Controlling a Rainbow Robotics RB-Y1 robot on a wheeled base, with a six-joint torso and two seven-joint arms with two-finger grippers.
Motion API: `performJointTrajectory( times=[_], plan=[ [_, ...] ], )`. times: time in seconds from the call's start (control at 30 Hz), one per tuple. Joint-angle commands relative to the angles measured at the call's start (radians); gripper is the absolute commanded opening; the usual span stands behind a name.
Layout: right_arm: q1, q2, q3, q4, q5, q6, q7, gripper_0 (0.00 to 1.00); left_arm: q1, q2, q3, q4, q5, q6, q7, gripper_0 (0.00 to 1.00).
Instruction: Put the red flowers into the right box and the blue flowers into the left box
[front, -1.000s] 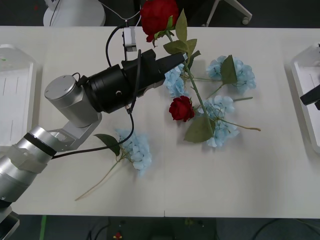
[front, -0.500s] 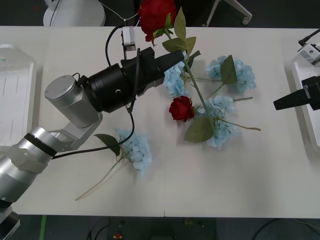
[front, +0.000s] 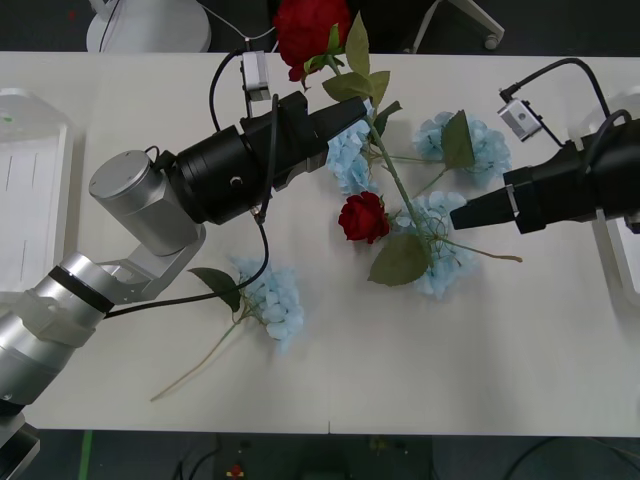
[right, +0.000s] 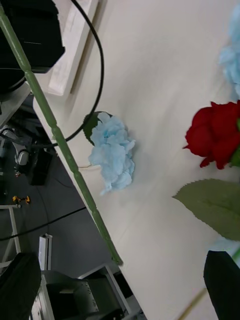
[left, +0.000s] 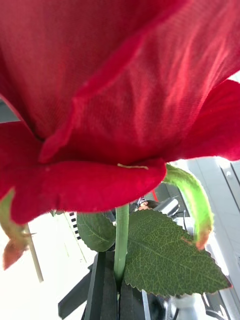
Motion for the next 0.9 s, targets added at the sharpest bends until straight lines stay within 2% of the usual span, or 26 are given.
performJointTrajectory(
  times=[0.03, 0.3, 0.33, 0.43, 0.5, 0.57, 0.6, 0.9],
  plan=[
    [-0.042, 0.081, 0.039, -0.059, 0.061, -0.047, -0.018, 0.94, 0.012, -0.02, -0.002, -0.043, 0.016, -0.012, 0.04, 0.0],
    [-0.071, 0.148, 0.099, -0.059, 0.127, -0.087, -0.062, 0.94, 0.012, -0.019, -0.002, -0.041, 0.016, -0.014, 0.04, 0.0],
    [-0.073, 0.148, 0.114, -0.059, 0.122, -0.099, -0.079, 0.9, 0.012, -0.02, -0.004, -0.043, 0.014, -0.014, 0.04, 0.0],
    [-0.076, 0.157, 0.137, -0.059, 0.117, -0.122, -0.092, 0.55, 0.012, -0.02, -0.002, -0.043, 0.014, -0.014, 0.042, 0.0],
    [-0.076, 0.164, 0.137, -0.059, 0.117, -0.121, -0.104, 0.18, 0.012, -0.02, -0.002, -0.041, 0.014, -0.014, 0.042, 0.0],
    [-0.076, 0.164, 0.137, -0.059, 0.117, -0.121, -0.121, 0.03, 0.012, -0.019, -0.002, -0.041, 0.013, -0.015, 0.042, 0.0],
    [-0.076, 0.164, 0.137, -0.061, 0.116, -0.122, -0.141, 0.0, 0.013, -0.019, -0.002, -0.041, 0.013, -0.015, 0.042, 0.0],
    [-0.083, 0.154, 0.142, -0.059, 0.113, -0.122, -0.173, 0.0, 0.013, -0.019, -0.004, -0.041, 0.011, -0.015, 0.042, 0.0]
  ],
)
